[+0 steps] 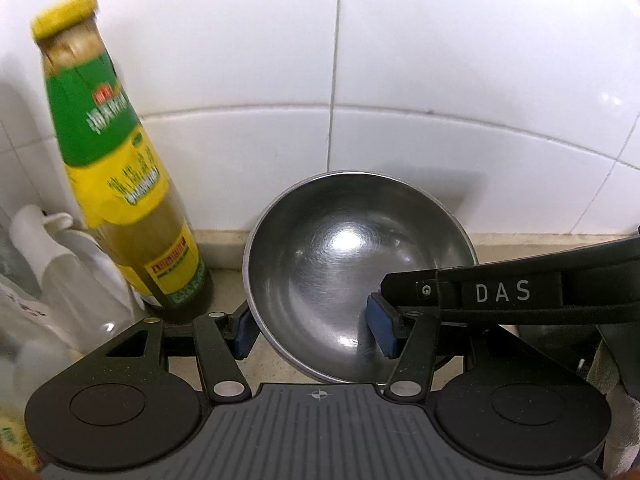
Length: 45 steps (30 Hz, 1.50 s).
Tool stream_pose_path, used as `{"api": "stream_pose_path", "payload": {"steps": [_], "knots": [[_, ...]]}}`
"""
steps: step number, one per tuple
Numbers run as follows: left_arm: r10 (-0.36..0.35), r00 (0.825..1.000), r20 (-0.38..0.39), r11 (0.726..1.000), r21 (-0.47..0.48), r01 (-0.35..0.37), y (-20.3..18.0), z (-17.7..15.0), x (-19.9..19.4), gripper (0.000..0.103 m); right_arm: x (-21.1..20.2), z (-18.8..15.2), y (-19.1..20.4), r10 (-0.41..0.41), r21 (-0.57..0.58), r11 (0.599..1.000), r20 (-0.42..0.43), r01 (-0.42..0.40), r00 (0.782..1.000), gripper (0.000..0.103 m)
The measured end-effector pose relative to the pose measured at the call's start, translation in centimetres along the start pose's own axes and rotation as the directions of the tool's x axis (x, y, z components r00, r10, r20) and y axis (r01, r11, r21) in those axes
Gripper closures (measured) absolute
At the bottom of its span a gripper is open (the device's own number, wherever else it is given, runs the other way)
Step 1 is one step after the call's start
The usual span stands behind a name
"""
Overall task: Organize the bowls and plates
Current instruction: 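Lift the steel bowl off the counter with both grippers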
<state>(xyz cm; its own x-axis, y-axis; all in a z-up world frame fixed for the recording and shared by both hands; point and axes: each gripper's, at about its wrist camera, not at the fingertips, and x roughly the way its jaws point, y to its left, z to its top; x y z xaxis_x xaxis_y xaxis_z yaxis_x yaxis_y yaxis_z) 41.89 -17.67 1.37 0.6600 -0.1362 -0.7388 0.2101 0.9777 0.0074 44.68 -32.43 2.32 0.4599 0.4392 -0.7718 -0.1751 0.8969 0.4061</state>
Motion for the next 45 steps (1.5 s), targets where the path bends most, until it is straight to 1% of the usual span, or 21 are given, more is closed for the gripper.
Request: {"api": "stream_pose_path", "payload": {"steps": [8,12,17,23,28,33,45], "knots": [[-0.007,0.998,0.067,1.000,0.019,0.005,-0.1,0.0,-4.5,0.037,-4.9,-0.7,1.6,-0.008,-0.031,0.999,0.055,0.010,0.998,0.083],[-0.009,0.996,0.090,1.000,0.024,0.007,-0.3,-0.4,-6.0,0.037,-6.9,-1.1,2.8,-0.012,-0.045,0.999,0.078,0.015,0.997,0.083],[-0.011,0.994,0.110,1.000,0.027,0.008,-0.6,-1.0,-7.6,0.036,-8.0,-1.9,4.4,-0.015,-0.061,0.998,0.094,0.021,0.995,0.083],[-0.021,0.993,0.116,0.999,0.032,0.017,-0.9,-2.4,-9.2,0.035,-9.1,-3.1,5.5,-0.025,-0.072,0.997,0.095,0.032,0.995,0.083],[-0.035,0.994,0.100,0.999,0.037,0.031,-1.2,-4.1,-10.3,0.035,-9.5,-4.6,5.9,-0.037,-0.073,0.996,0.076,0.042,0.996,0.083],[-0.051,0.996,0.067,0.998,0.036,0.049,-1.2,-6.1,-10.8,0.035,-9.7,-6.7,6.2,-0.047,-0.074,0.996,0.047,0.051,0.998,0.083],[-0.071,0.997,-0.030,0.996,0.048,0.072,-1.3,-10.0,-8.9,0.035,-7.2,-10.1,5.9,-0.086,-0.052,0.995,-0.063,0.083,0.994,0.082]]}}
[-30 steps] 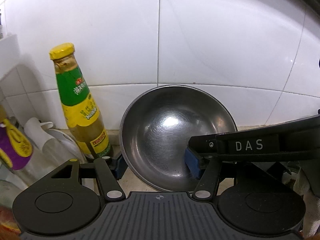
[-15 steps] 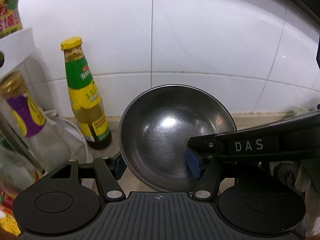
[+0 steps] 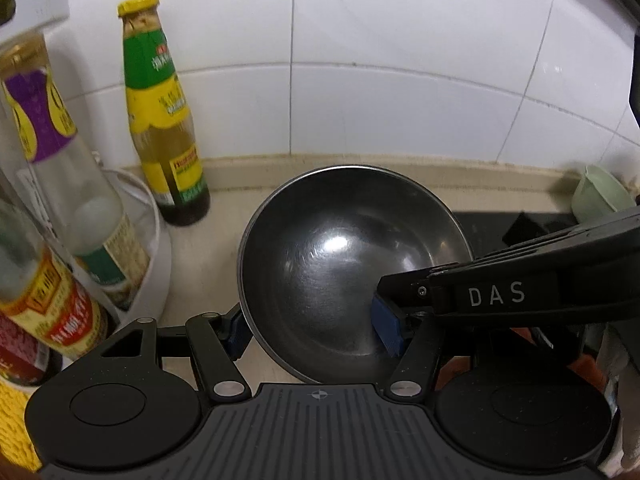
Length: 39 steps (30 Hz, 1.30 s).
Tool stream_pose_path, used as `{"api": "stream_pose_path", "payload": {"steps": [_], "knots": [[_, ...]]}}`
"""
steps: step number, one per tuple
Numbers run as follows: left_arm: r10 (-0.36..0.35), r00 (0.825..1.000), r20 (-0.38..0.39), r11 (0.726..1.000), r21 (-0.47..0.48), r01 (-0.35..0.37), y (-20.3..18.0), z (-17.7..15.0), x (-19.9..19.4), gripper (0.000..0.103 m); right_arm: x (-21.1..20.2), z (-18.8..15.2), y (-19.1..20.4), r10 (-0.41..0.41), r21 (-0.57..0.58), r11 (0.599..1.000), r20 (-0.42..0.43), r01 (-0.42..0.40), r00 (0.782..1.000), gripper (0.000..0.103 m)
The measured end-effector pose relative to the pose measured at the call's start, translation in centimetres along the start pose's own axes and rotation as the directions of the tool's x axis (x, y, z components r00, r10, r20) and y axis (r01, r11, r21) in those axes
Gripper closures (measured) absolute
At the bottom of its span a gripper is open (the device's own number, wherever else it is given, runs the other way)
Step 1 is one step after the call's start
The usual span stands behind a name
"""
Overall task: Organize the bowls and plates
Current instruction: 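Lift the steel bowl off the counter with both grippers, then carry the steel bowl with both grippers toward the nested bowls on the plates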
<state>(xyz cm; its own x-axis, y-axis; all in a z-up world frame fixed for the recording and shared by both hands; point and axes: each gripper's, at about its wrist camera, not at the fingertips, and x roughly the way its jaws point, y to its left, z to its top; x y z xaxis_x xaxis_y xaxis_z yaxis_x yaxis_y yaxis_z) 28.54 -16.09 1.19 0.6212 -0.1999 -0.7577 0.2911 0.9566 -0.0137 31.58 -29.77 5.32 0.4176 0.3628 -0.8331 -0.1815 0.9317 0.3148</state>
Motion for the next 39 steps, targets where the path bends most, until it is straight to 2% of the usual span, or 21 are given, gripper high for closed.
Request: {"api": "stream_pose_path", "payload": {"steps": [8,14,18,22,26,32,35,39], "knots": [[-0.030,0.999,-0.042,0.999,0.024,0.031,-0.1,-1.1,1.2,0.036,1.0,-1.0,-0.2,-0.054,-0.018,0.998,-0.053,0.053,0.997,0.080],[-0.013,1.000,0.005,1.000,0.017,0.013,1.2,-1.4,0.0,0.031,0.6,-1.4,-0.7,-0.124,-0.062,0.990,-0.015,0.123,0.992,0.070],[-0.015,1.000,0.020,1.000,0.004,0.015,2.4,-1.8,-1.0,0.029,0.6,-1.5,-1.4,-0.120,-0.059,0.991,-0.019,0.119,0.993,0.069],[-0.011,1.000,0.020,1.000,-0.015,0.012,3.3,-2.1,-1.4,0.028,0.3,-2.2,-1.3,-0.151,-0.106,0.983,0.008,0.151,0.988,0.069],[-0.007,1.000,0.010,1.000,-0.017,0.008,3.5,-2.4,-1.3,0.028,0.3,-2.3,-2.0,-0.136,-0.080,0.987,0.038,0.139,0.990,0.070],[-0.021,1.000,-0.005,1.000,0.006,0.021,3.2,-3.1,-0.6,0.028,2.2,-2.6,-2.8,-0.116,-0.051,0.992,0.005,0.116,0.993,0.070],[-0.060,0.998,-0.004,0.997,0.050,0.060,3.1,-3.7,-0.8,0.027,2.0,-2.5,-3.1,-0.080,-0.029,0.996,-0.005,0.080,0.997,0.070],[-0.098,0.995,-0.004,0.985,0.143,0.098,2.5,-4.9,-1.1,0.022,0.4,-1.8,-3.4,-0.027,-0.019,0.999,0.029,0.027,0.999,0.066]]}}
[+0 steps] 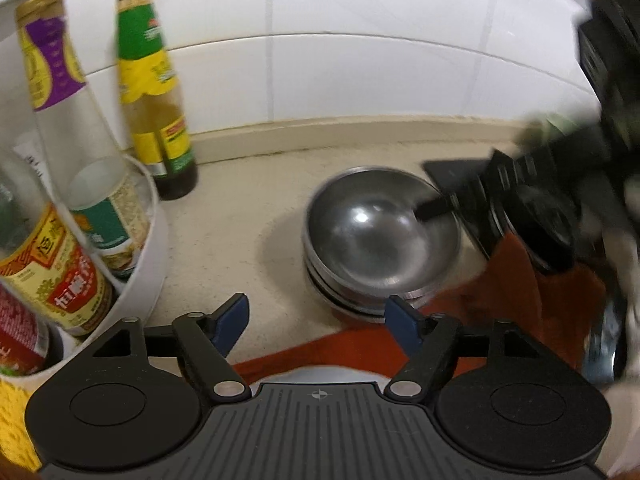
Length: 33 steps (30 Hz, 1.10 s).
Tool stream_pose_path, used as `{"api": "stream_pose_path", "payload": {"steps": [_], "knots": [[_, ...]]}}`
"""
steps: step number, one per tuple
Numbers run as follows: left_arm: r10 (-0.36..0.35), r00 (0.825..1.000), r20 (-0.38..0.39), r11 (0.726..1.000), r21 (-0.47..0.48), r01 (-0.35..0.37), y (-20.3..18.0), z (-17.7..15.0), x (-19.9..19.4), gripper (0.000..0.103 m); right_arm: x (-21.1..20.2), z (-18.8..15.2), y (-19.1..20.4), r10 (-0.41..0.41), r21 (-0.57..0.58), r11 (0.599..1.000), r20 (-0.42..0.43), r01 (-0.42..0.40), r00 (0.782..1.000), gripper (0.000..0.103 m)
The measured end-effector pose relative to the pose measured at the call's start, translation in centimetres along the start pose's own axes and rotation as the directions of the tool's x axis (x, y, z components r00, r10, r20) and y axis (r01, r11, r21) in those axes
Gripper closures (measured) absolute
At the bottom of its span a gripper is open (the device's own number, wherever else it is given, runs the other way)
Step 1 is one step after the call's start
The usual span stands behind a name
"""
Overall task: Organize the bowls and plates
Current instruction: 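Carry the steel bowl with both grippers toward the nested bowls on the plates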
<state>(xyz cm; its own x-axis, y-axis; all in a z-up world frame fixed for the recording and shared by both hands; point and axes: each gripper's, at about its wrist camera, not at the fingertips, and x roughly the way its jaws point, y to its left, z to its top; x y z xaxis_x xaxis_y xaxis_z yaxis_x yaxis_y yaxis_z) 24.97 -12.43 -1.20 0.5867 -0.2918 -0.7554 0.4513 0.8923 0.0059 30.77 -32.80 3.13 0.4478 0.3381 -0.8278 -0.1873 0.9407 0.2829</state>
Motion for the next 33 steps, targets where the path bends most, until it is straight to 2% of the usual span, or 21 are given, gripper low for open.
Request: {"api": "stream_pose_path", "payload": {"steps": [3,6,14,20,33], "knots": [[-0.016,1.000,-0.009,1.000,0.024,0.017,-0.2,-0.4,0.9,0.021,0.1,0.6,-0.2,0.025,0.004,1.000,-0.015,-0.025,1.000,0.057],[-0.050,0.998,-0.031,0.998,0.023,0.051,-0.1,-0.5,2.1,0.020,1.0,0.9,-0.4,0.027,0.018,0.999,-0.029,-0.026,0.999,0.057],[-0.081,0.995,-0.063,0.988,0.129,0.088,-0.9,-0.5,4.8,0.019,3.5,1.2,-1.1,0.051,0.050,0.998,-0.092,-0.047,0.994,0.053],[-0.130,0.986,-0.107,0.975,0.164,0.146,-1.1,-0.5,6.8,0.017,5.0,1.5,-1.5,0.085,0.065,0.995,-0.134,-0.076,0.987,0.052],[-0.163,0.974,-0.155,0.958,0.210,0.194,-1.7,0.7,10.0,0.011,7.1,2.1,-2.6,0.118,0.094,0.990,-0.146,-0.105,0.982,0.051]]}}
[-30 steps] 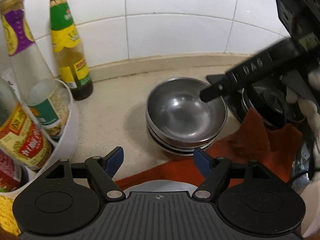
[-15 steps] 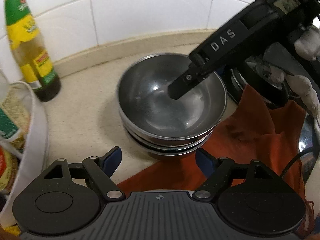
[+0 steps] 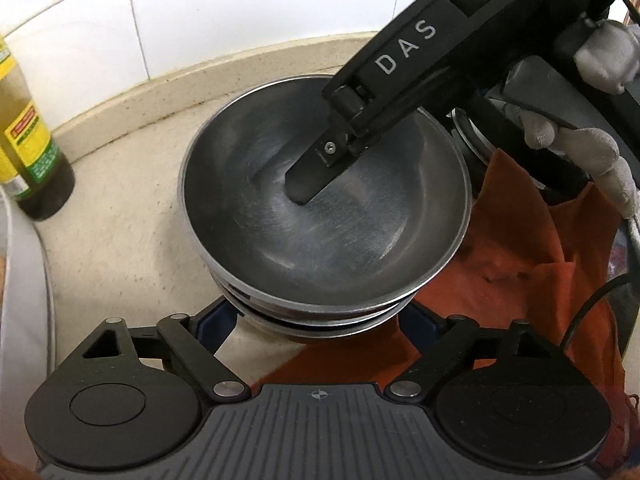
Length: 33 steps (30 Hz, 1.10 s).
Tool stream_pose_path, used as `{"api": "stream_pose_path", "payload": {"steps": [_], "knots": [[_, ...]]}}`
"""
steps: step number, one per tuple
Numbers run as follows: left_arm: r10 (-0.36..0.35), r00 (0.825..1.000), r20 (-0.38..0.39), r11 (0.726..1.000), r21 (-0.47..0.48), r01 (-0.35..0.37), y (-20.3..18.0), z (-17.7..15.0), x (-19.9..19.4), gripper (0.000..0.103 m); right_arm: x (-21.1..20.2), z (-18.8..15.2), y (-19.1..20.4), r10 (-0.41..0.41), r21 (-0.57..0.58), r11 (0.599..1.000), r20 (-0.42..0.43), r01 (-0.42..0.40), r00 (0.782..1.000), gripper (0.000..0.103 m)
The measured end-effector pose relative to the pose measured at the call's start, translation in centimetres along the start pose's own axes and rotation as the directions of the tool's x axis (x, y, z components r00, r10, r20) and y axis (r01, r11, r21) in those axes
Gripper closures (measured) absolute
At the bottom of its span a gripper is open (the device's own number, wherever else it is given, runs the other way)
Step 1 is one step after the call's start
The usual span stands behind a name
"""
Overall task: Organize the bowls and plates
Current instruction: 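Carry the steel bowl with both grippers toward the nested bowls on the plates, then lower the held steel bowl into the nested bowls on the plate stack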
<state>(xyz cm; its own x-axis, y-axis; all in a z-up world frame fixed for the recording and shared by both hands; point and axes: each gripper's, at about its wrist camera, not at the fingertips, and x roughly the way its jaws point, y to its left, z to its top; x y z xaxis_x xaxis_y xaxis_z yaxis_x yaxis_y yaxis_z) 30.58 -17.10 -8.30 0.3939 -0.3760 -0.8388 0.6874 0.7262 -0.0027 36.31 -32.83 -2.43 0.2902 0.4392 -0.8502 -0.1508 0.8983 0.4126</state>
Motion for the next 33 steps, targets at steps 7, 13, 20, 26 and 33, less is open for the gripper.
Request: {"api": "stream_pose_path", "payload": {"steps": [7,13,20,26,33], "knots": [[0.009,1.000,0.006,0.999,0.040,-0.009,0.4,1.9,1.4,0.010,0.2,1.0,-0.6,-0.013,0.014,1.000,0.024,0.013,1.000,0.049],[0.024,0.999,0.026,0.994,0.108,-0.027,0.5,3.0,3.0,0.005,0.3,2.1,-2.2,0.003,0.048,0.999,0.022,-0.004,1.000,0.045],[0.041,0.998,0.047,0.990,0.131,-0.047,0.3,3.9,4.4,0.003,0.6,2.4,-2.8,0.036,0.058,0.997,0.075,-0.041,0.997,0.043],[0.059,0.996,0.059,0.991,0.120,-0.066,-0.5,4.1,4.3,0.003,0.4,2.6,-2.9,0.034,0.046,0.998,0.084,-0.038,0.996,0.044],[0.071,0.993,0.092,0.992,0.095,-0.080,-0.4,3.3,2.1,0.003,-0.9,3.1,-2.0,0.036,0.028,0.999,0.113,-0.039,0.993,0.044]]}}
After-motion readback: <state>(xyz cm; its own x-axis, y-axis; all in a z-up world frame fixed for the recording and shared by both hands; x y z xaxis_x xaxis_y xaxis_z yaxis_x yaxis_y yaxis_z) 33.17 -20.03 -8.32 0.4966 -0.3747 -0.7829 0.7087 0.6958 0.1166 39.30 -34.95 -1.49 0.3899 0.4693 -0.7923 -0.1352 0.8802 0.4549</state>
